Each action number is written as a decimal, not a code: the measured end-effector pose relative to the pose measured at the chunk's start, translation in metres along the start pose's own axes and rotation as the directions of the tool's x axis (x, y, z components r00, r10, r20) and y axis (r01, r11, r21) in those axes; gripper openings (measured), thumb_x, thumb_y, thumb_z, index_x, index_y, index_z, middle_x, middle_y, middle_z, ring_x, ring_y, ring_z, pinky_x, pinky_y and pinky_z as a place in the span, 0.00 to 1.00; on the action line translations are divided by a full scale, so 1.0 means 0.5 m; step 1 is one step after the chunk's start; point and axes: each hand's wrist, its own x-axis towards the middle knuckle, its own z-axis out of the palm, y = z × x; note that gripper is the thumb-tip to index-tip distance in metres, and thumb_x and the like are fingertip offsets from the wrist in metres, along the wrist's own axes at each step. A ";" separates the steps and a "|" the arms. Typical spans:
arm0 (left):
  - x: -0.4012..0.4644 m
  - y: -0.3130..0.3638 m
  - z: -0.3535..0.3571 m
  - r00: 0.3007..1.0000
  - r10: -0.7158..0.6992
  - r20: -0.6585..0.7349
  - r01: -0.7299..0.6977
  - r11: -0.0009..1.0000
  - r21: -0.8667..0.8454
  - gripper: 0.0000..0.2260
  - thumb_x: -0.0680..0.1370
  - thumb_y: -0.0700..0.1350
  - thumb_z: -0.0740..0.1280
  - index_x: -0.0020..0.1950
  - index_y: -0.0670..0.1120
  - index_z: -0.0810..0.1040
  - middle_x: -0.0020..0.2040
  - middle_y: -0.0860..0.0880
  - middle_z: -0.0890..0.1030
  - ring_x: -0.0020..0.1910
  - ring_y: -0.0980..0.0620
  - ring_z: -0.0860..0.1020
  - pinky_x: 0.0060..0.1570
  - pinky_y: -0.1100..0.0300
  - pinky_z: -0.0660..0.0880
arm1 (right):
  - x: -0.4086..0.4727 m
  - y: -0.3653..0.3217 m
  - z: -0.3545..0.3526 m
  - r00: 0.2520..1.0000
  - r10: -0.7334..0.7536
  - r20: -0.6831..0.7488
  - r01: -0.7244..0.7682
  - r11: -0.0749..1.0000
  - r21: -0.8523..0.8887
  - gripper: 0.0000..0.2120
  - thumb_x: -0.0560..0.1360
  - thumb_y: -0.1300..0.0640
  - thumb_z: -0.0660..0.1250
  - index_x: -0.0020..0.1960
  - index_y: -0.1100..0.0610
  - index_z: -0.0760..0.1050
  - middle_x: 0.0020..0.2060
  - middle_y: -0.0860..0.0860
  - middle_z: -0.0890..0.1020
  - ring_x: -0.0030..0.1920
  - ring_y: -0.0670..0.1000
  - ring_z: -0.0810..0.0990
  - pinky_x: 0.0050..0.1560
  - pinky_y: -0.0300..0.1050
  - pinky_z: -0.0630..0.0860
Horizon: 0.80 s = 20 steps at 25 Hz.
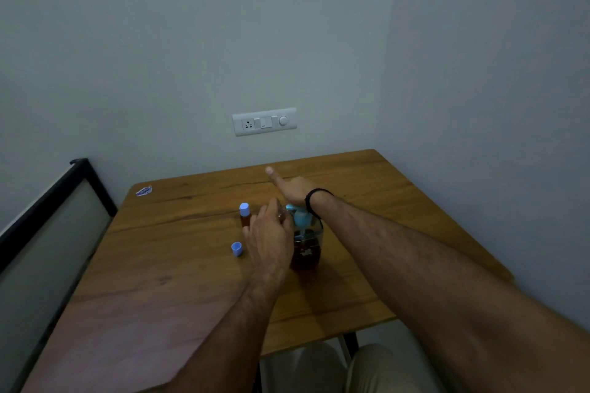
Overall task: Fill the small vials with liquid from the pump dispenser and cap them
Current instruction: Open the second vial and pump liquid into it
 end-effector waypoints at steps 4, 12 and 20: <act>0.004 -0.002 0.002 1.000 -0.012 0.006 0.012 1.000 0.013 0.04 0.82 0.48 0.64 0.48 0.52 0.72 0.43 0.54 0.78 0.45 0.53 0.77 0.55 0.51 0.73 | 0.010 0.013 0.016 0.992 -0.002 -0.130 0.003 1.000 0.005 0.36 0.79 0.27 0.49 0.44 0.57 0.79 0.44 0.54 0.83 0.47 0.55 0.79 0.47 0.48 0.73; 0.004 -0.003 0.002 1.000 0.002 -0.005 -0.002 1.000 0.027 0.06 0.82 0.48 0.64 0.46 0.52 0.71 0.41 0.54 0.76 0.43 0.52 0.76 0.54 0.50 0.74 | 0.013 0.017 0.005 0.999 0.018 -0.042 -0.014 0.997 0.081 0.40 0.78 0.26 0.49 0.58 0.59 0.81 0.54 0.57 0.83 0.52 0.56 0.80 0.50 0.50 0.73; 0.003 0.000 0.001 1.000 -0.007 -0.010 0.007 1.000 0.022 0.05 0.82 0.49 0.64 0.46 0.52 0.71 0.41 0.54 0.77 0.43 0.53 0.77 0.55 0.51 0.73 | 0.007 -0.005 -0.004 1.000 0.029 0.005 -0.029 1.000 0.012 0.43 0.78 0.25 0.47 0.69 0.59 0.76 0.65 0.59 0.78 0.63 0.60 0.77 0.59 0.55 0.73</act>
